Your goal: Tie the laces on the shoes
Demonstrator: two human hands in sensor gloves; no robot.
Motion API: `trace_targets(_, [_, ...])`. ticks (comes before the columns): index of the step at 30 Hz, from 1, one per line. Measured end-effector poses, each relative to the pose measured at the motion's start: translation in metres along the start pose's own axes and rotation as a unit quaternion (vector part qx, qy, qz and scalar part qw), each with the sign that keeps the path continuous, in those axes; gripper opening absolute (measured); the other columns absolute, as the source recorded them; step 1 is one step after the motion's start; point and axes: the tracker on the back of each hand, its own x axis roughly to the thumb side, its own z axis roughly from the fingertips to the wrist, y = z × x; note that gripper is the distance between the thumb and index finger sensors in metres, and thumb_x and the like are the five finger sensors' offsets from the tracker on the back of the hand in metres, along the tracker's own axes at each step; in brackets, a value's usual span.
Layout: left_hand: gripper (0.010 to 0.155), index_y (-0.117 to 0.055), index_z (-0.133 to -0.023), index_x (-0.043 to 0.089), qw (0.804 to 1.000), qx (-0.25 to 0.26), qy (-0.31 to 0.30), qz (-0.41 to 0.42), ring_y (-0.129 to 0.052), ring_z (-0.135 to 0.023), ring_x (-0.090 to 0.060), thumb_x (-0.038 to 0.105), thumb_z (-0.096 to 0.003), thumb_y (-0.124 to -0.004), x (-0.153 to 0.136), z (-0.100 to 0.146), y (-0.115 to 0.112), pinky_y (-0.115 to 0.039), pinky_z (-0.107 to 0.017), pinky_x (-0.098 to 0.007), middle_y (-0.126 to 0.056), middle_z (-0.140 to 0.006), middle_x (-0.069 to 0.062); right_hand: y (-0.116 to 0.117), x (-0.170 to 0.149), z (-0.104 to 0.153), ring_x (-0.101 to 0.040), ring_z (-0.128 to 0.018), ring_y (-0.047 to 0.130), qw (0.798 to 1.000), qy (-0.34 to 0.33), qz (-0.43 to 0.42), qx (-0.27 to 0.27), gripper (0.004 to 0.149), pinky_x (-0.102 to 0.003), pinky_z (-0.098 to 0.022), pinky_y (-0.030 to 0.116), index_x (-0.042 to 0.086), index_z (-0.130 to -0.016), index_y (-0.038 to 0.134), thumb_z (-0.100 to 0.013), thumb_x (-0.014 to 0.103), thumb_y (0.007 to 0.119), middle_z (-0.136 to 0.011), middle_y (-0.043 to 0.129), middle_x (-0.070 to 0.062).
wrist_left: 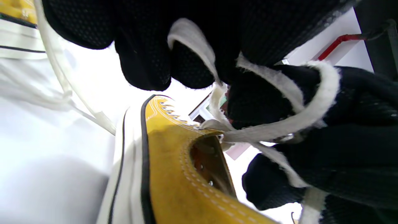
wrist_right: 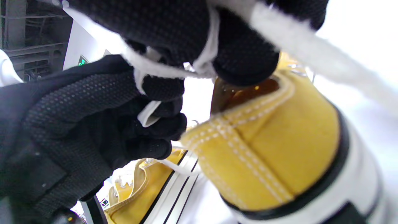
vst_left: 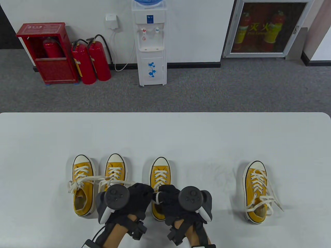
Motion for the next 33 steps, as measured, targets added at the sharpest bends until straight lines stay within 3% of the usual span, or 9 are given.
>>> trace_targets(11, [0.040, -0.087, -0.082, 0.020, 0.995, 0.059, 0.037, -0.072, -0.100, -0.065, -0.036, 0.041, -0.0485, -0.081, -0.014, 0.000, 0.023, -0.075, -0.055, -0.062, -0.094, -0.085, -0.008, -0.023, -0.019, 0.002, -0.025, -0.057, 0.089, 0.995, 0.040, -0.092, -0.006, 0.045, -0.061, -0.063, 0.059, 0.020, -0.083, 0.093, -0.041, 0.013, 0.080, -0.104, 0.061, -0.010])
trace_targets(15, [0.040, -0.087, -0.082, 0.021, 0.988, 0.086, 0.058, -0.110, -0.102, -0.061, -0.034, 0.042, -0.0485, -0.081, -0.025, 0.001, 0.035, -0.078, -0.052, -0.059, -0.094, -0.085, -0.008, -0.037, -0.032, 0.006, -0.025, -0.056, 0.090, 0.991, 0.057, -0.115, -0.047, 0.046, -0.060, -0.063, 0.060, 0.019, -0.085, 0.091, -0.041, 0.012, 0.080, -0.103, 0.063, -0.010])
trace_targets(20, [0.040, -0.087, -0.082, 0.020, 0.992, 0.079, 0.083, -0.053, -0.103, -0.057, -0.032, 0.041, -0.0487, -0.081, -0.036, 0.000, 0.043, -0.078, -0.051, -0.058, -0.094, -0.086, -0.009, -0.050, -0.049, 0.011, -0.025, -0.055, 0.090, 0.983, 0.086, -0.137, -0.087, 0.046, -0.060, -0.062, 0.061, 0.019, -0.085, 0.090, -0.041, 0.012, 0.080, -0.102, 0.064, -0.010])
trace_targets(33, [0.039, -0.088, -0.081, 0.021, 0.984, 0.076, 0.100, -0.128, -0.104, -0.052, -0.029, 0.042, -0.0484, -0.081, -0.039, 0.000, 0.049, -0.083, -0.044, -0.053, -0.095, -0.086, -0.008, -0.065, -0.083, 0.021, -0.025, -0.054, 0.090, 0.963, 0.157, -0.148, -0.162, 0.046, -0.059, -0.061, 0.062, 0.016, -0.085, 0.090, -0.041, 0.012, 0.080, -0.098, 0.068, -0.010])
